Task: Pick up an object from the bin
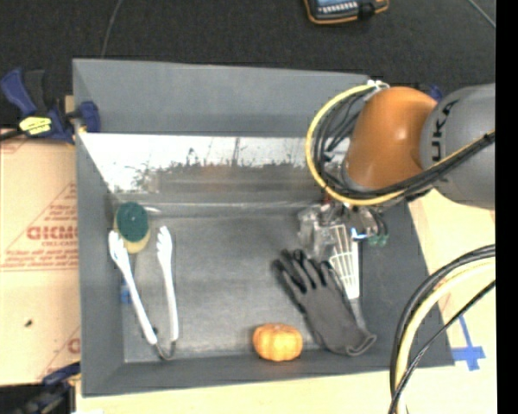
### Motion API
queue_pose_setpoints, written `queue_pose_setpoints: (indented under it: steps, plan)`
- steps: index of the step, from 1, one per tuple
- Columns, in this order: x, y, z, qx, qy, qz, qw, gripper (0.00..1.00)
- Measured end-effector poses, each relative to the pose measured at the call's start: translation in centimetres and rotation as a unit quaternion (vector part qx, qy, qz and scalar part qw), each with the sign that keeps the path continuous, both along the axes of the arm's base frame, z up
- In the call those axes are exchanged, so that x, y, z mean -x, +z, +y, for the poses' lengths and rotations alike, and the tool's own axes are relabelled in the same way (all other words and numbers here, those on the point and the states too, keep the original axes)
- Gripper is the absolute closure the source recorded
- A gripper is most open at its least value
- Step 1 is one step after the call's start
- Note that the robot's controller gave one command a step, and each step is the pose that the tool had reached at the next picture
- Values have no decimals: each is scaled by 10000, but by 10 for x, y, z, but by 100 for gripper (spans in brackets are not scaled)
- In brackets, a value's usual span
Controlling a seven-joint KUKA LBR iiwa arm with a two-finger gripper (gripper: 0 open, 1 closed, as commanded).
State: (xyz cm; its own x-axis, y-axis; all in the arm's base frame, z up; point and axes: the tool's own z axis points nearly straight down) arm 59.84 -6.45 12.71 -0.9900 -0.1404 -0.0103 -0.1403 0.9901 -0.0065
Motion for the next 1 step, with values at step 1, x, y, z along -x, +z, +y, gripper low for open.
queue_pose_setpoints:
  steps: [1]
  plan:
    - [-4,21,13,-10,32,-39,10000,0]
